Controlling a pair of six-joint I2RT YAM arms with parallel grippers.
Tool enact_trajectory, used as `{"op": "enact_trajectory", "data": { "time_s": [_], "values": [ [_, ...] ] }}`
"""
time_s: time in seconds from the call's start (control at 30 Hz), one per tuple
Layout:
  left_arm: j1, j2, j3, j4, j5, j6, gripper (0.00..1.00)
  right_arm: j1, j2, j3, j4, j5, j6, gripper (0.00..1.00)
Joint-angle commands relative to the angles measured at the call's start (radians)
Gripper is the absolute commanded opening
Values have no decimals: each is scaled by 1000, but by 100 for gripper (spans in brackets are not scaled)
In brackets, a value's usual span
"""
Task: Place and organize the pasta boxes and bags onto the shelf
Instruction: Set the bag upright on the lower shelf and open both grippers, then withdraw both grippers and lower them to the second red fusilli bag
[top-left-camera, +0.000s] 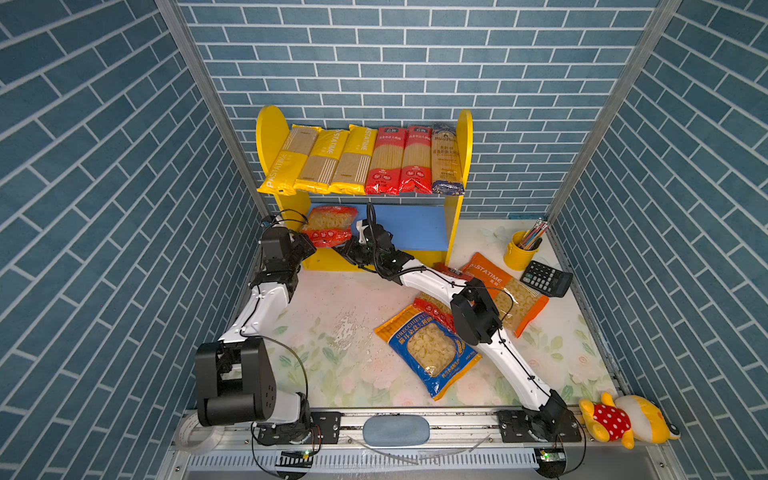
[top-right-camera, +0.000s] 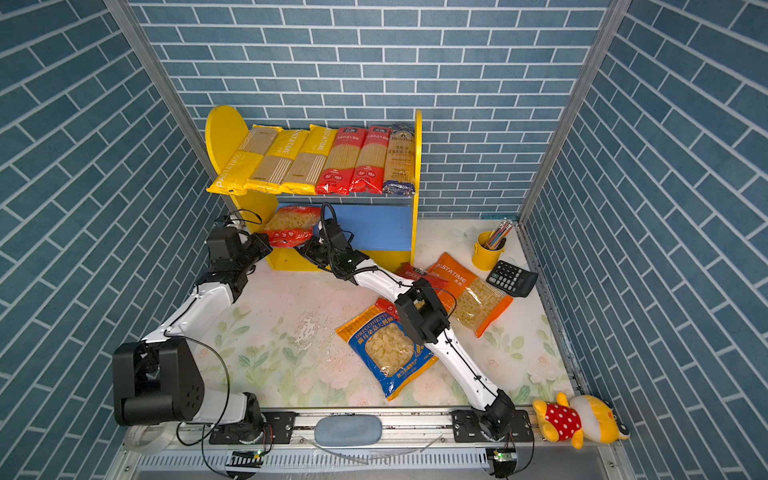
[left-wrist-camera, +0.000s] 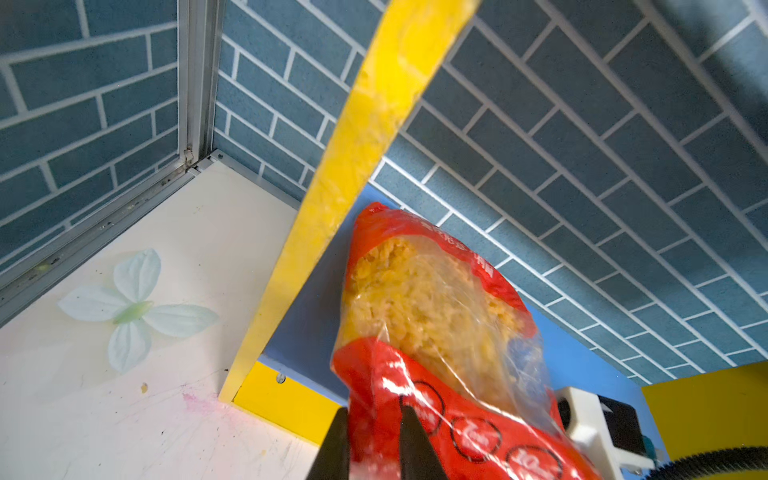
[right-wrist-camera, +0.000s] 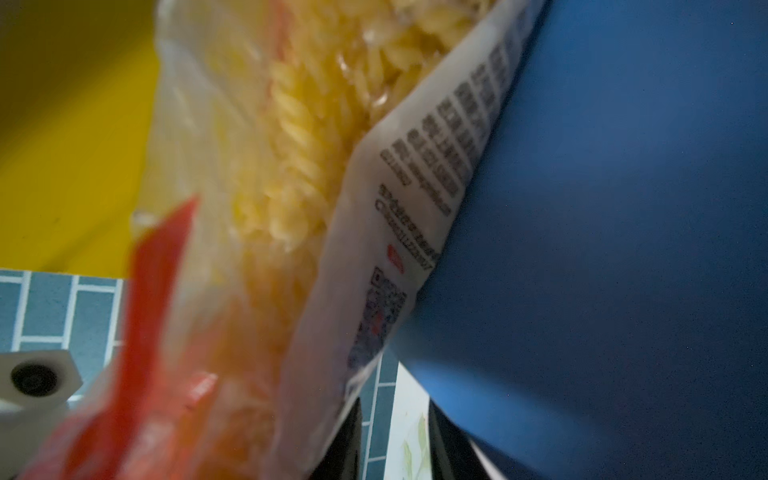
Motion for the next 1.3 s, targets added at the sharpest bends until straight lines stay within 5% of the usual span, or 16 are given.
{"op": "enact_trajectory", "data": {
  "time_s": [0.0,0.4,0.5,0.9,1.27],
  "values": [
    [1,17,5,8,36,-2,25,-13,48,115,-46,42,37,30],
    [1,78,21,20,51,-9,25,-21,-287,-529,268,-4,26,35],
    [1,63,35,0,65,-35,26,-22,-315,-596,320,-1,43,36],
    [4,-94,85,-272,-5,33,64,-19,-498,-924,518,-20,110,36],
    [3,-185,66,-371,-9,42,68,-16,-565,-1034,536,-40,93,36]
  ]
}}
